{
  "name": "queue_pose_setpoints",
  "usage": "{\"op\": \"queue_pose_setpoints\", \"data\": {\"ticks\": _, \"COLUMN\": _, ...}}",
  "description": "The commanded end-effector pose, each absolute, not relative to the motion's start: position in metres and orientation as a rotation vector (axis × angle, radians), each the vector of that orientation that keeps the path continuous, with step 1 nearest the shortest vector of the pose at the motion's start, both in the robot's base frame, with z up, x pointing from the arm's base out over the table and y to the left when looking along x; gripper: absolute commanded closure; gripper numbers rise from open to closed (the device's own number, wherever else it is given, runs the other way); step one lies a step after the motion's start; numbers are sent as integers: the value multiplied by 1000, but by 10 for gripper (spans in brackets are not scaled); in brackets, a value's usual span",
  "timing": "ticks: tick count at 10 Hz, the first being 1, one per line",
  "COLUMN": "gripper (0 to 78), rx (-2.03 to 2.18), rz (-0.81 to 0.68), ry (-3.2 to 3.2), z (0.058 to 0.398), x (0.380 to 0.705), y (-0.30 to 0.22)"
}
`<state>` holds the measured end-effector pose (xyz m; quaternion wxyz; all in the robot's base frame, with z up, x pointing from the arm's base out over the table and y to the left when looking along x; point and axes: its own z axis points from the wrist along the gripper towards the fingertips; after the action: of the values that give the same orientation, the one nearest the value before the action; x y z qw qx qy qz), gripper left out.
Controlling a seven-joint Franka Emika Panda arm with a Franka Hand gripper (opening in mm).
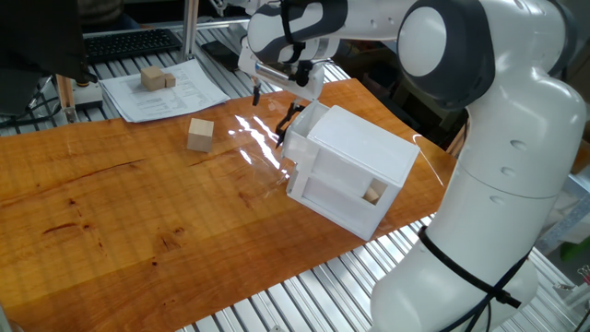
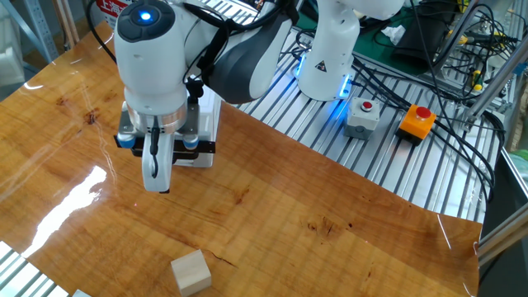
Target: Put things in the drawer
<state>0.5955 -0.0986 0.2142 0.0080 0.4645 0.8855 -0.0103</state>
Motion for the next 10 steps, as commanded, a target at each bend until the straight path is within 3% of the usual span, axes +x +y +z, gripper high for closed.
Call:
{"op": "queue_pose_setpoints", "data": {"ticks": 1, "gripper": 1, "rx": 1453, "rz": -32, "ry": 2764, "z": 220, "x": 606, "y": -93}}
{"op": "queue_pose_setpoints", "data": {"ticks": 10, "gripper": 1, "rx": 1465, "rz": -36, "ry": 2759, "z": 225, "x": 622, "y": -86}}
